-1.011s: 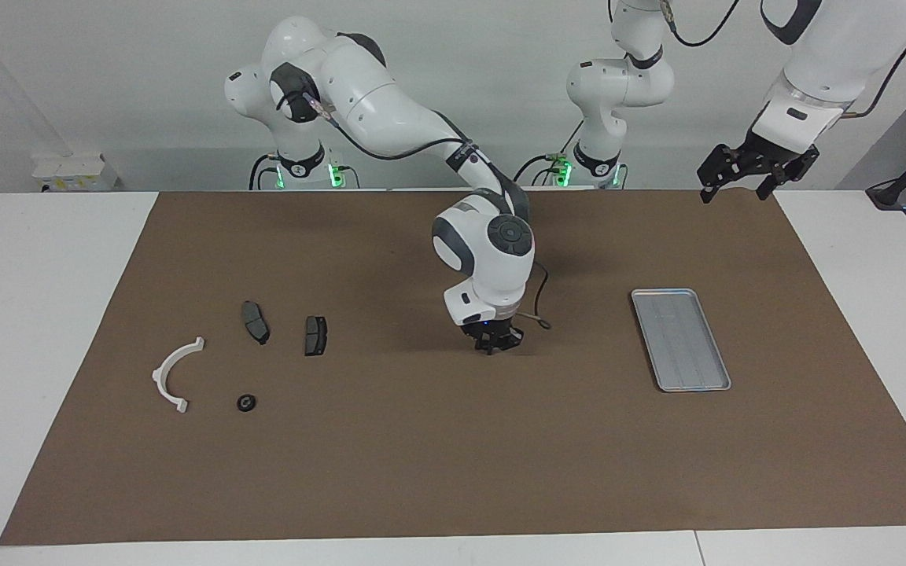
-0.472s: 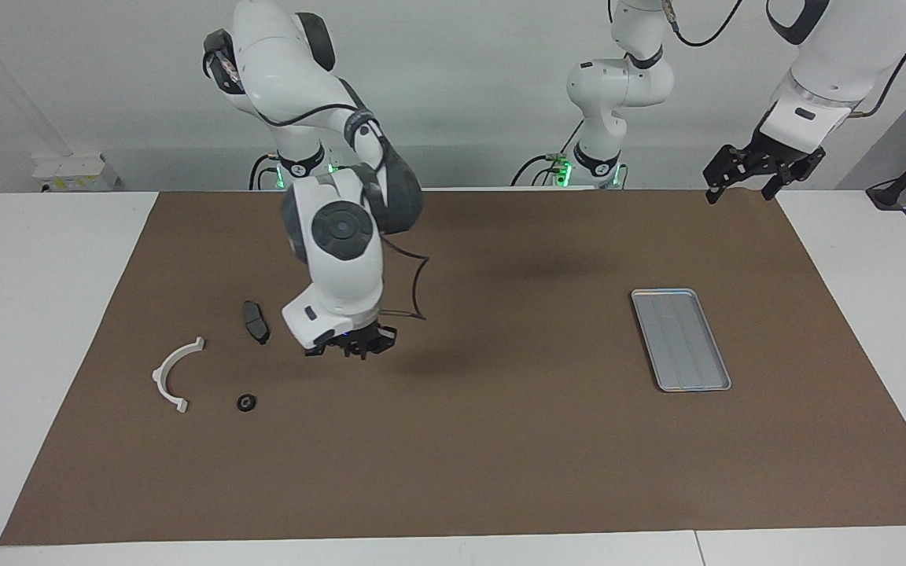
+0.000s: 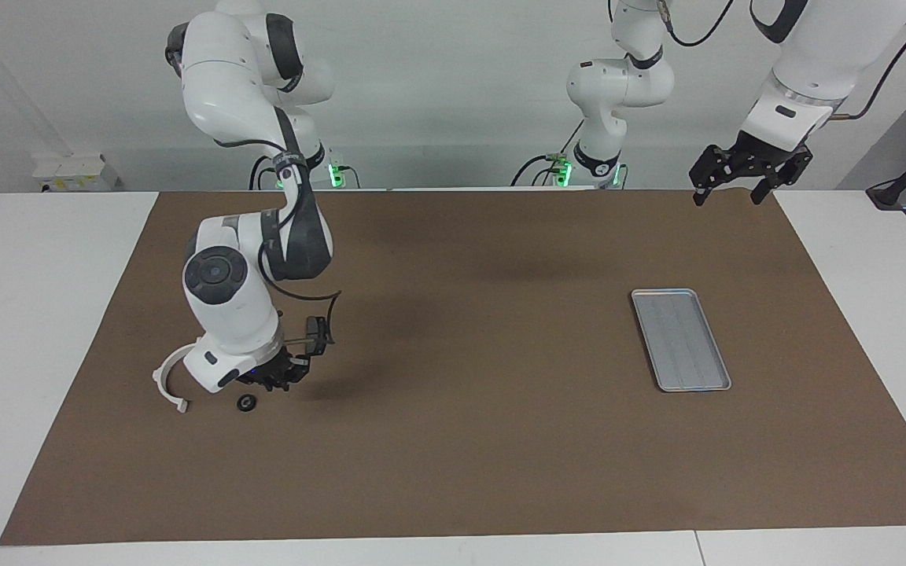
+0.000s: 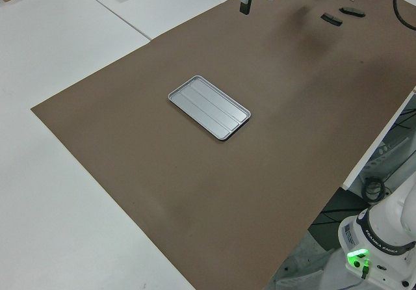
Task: Place bearing gear from tray to pile
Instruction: 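Carry the gear to the pile beside the white arc and release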
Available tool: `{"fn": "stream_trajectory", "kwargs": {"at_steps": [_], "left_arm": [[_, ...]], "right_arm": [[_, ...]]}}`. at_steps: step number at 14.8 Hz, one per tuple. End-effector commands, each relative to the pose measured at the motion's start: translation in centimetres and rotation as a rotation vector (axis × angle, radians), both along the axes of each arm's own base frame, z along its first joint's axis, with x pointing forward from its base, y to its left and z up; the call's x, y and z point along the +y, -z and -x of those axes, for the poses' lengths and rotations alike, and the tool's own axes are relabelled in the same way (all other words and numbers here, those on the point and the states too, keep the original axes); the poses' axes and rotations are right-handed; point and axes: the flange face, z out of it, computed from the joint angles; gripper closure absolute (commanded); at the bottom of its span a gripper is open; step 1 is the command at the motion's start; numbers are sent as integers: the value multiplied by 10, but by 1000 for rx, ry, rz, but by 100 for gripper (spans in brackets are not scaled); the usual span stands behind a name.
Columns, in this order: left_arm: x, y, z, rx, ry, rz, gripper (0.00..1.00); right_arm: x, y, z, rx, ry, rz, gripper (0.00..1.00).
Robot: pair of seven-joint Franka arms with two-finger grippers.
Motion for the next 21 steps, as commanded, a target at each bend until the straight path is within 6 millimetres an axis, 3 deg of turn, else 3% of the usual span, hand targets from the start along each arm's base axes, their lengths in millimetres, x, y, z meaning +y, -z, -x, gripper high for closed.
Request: {"fn": "stream_trajectory", "kwargs": {"at_steps": [1,9,14,15,16,21], "left_arm": [[0,-1,2,-12,7,12,0],[-6,-1,2,-13,18,12,0],[-8,-1,0,-30,15,13,0],[-8,2,0,-32,13,13,0],[-7,4,-1,-42,12,14,0],[-15,28,7,-91,30,20,0]], "right_arm": [[0,16,16,-23,-23,-20,100],[-2,58,19,-78,-19,-38,100],[-1,61,20,-77,-13,-37,100],[0,61,21,-75,-15,-38,55],[0,61,21,-74,-10,-37,1],[2,56,21,-71,-12,-35,0]]}}
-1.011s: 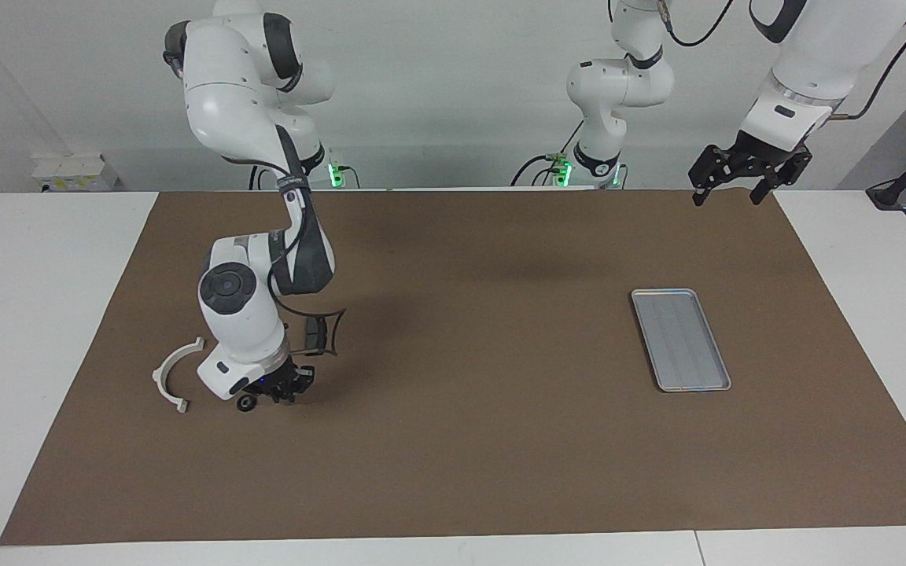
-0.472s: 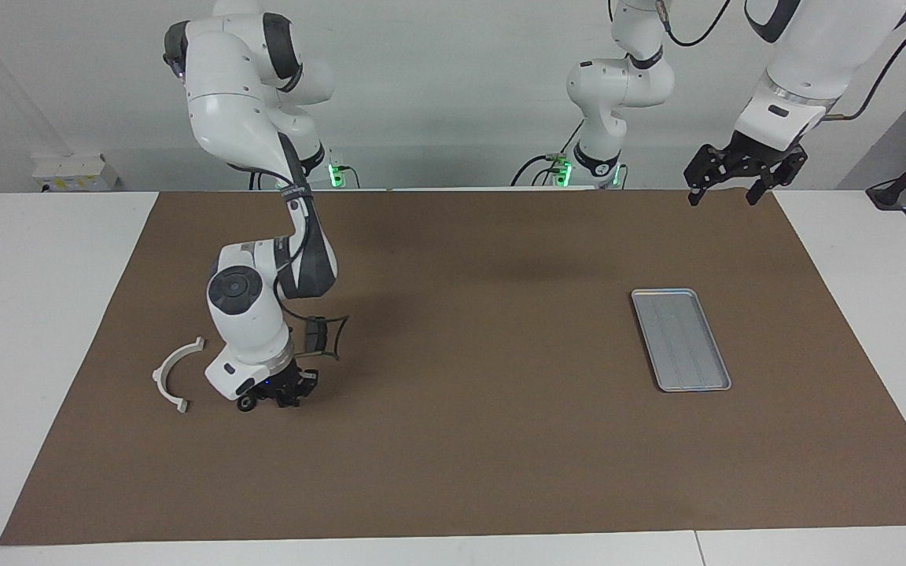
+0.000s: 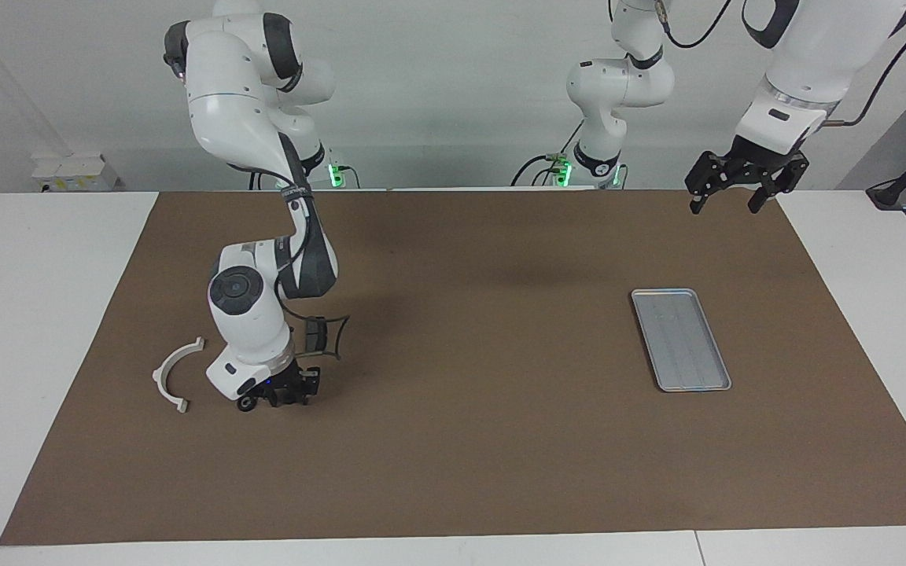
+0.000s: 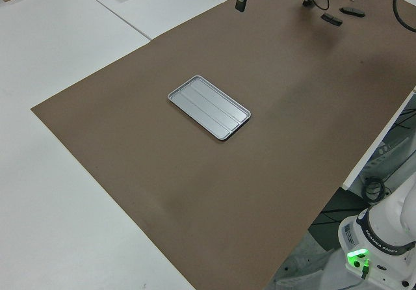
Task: Place bearing gear from tray to pile
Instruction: 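Carry the gear to the pile beside the white arc and release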
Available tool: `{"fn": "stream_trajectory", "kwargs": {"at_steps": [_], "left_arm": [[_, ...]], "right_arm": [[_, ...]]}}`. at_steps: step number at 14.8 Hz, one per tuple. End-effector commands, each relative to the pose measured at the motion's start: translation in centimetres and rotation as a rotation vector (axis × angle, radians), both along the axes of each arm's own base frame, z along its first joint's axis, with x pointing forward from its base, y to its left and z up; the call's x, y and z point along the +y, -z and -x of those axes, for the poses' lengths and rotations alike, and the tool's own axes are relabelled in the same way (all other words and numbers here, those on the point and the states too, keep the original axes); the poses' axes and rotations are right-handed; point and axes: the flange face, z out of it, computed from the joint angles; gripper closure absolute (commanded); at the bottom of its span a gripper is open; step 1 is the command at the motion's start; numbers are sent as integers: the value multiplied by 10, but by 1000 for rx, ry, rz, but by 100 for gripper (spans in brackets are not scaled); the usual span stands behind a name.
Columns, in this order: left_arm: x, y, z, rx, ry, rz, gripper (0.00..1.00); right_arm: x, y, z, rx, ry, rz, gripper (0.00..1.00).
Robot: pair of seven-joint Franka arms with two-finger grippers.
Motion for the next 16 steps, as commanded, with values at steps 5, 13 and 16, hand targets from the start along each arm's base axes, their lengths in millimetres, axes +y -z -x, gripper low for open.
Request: {"fn": "stream_trajectory", "kwargs": {"at_steps": [5,13,16], "left_arm": [[-6,5,16,-26,16,13,0],[3,0,12,-38,8,14,0],[4,0,11,-40,6,14,0]], "right_arm": [[-1,-10,7,10,8,-8,0],[-14,-90,21,9,25,6,0],[-18,-146,40,18,44,5,0]]}}
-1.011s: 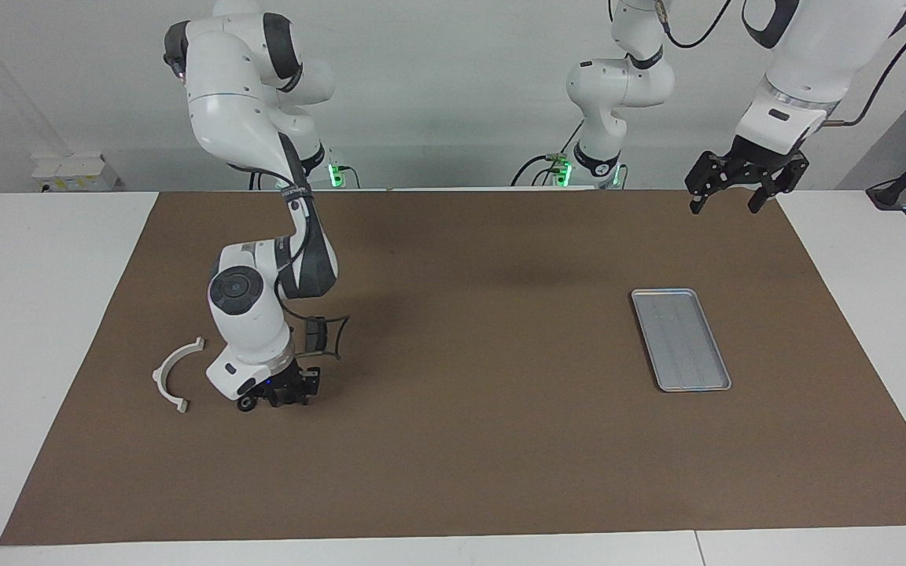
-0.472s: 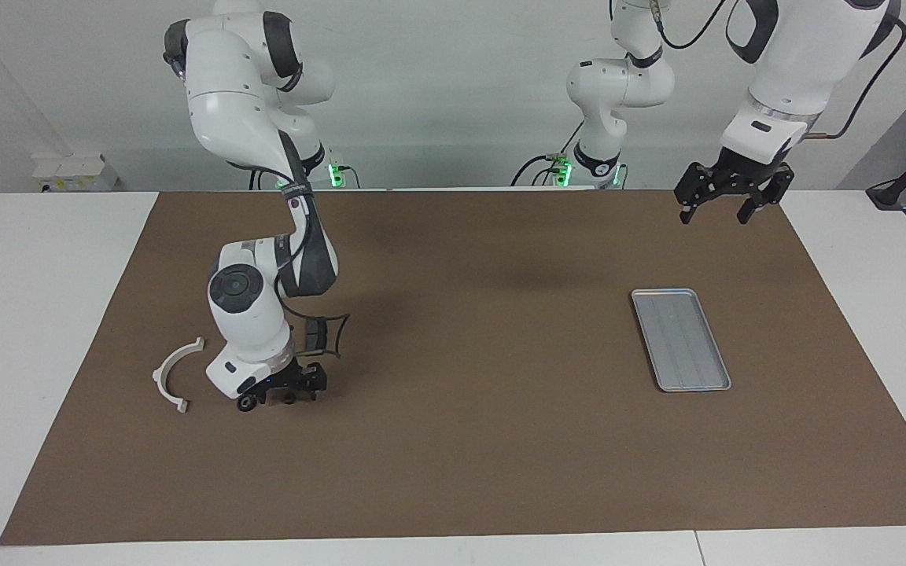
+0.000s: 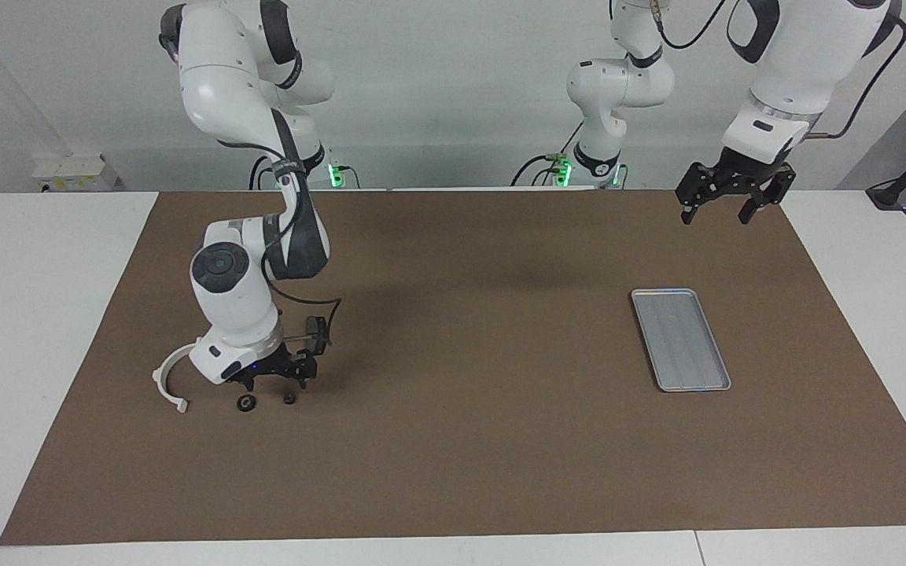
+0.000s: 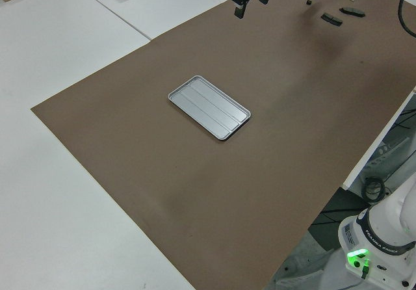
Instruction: Place bearing gear from tray to pile
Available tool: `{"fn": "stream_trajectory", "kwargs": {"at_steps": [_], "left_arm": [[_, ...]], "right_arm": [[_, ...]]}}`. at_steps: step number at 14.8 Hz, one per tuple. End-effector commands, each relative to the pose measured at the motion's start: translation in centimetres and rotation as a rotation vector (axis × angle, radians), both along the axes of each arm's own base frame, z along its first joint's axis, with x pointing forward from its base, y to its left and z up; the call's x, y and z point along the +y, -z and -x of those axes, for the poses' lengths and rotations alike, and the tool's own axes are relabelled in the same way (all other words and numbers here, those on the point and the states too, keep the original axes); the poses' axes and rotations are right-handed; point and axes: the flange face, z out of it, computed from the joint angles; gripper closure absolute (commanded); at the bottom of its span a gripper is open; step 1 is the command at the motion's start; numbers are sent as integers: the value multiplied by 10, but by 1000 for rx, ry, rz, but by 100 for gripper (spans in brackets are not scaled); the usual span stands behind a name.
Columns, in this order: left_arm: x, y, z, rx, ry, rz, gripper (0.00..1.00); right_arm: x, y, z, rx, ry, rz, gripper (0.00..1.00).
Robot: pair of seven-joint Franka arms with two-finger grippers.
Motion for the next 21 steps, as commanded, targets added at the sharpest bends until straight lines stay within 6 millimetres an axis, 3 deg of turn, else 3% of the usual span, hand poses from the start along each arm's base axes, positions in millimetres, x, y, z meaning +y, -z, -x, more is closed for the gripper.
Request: {"fn": "stream_trajectory", "kwargs": {"at_steps": [1,4,8,12,15,21], "left_arm": [[3,-5,5,-22,5,11,0],[3,-6,4,-32,8,10,0],[7,-7,0,-57,2,13,0],[5,-8,2,-54,1,9,0],[9,-7,-1,-51,-5,8,0],[10,-2,-2,-42,-2,7,0]], "right_arm": [[-6,-56,27,10,34,-42,0],[-11,-106,55,36,53,-56,0],[-14,-181,109,81,55,-42,0],[-10,-238,156,87,46,-47,0],[-8,-256,176,100,45,-61,0],[-7,-269,189,101,44,-59,0]]}}
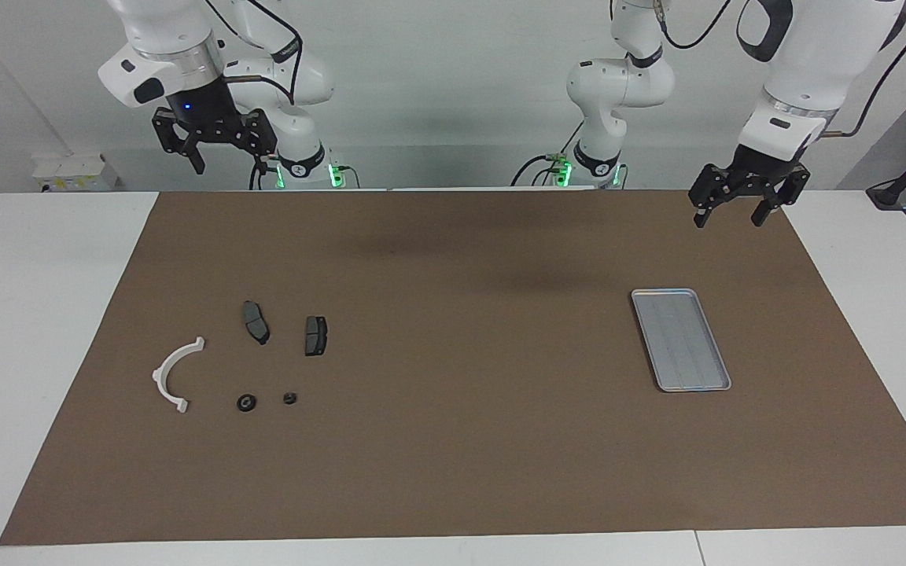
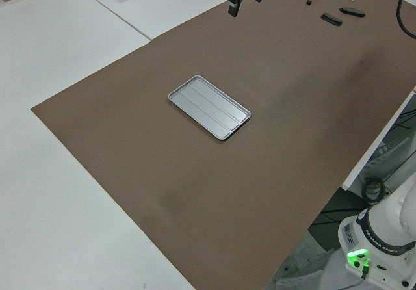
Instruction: Place bearing gear from tray to pile
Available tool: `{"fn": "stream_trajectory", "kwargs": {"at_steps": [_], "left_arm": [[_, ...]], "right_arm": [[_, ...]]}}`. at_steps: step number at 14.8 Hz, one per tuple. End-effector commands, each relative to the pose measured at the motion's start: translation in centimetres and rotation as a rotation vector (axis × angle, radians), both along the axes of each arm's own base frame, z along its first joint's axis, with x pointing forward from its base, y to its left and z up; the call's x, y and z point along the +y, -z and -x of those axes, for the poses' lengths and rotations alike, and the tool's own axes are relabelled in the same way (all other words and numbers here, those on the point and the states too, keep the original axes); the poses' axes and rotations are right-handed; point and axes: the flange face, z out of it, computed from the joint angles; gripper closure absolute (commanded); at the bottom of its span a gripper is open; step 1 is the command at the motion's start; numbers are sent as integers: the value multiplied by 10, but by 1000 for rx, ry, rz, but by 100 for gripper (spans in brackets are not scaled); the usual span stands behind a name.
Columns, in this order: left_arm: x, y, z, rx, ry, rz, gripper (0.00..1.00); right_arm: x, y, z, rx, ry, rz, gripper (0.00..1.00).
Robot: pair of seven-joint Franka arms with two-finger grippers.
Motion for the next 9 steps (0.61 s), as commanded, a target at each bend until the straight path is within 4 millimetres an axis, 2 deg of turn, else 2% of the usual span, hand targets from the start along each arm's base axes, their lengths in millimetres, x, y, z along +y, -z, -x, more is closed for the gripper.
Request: {"fn": "stream_trajectory", "kwargs": {"at_steps": [1,9], "left_arm": [[0,2,3,0,15,2,0],[3,-1,6,1,12,2,0]], "right_arm": [[5,-6,14,2,-8,-17,0],[8,-11,18,-4,-14,-16,0]]}}
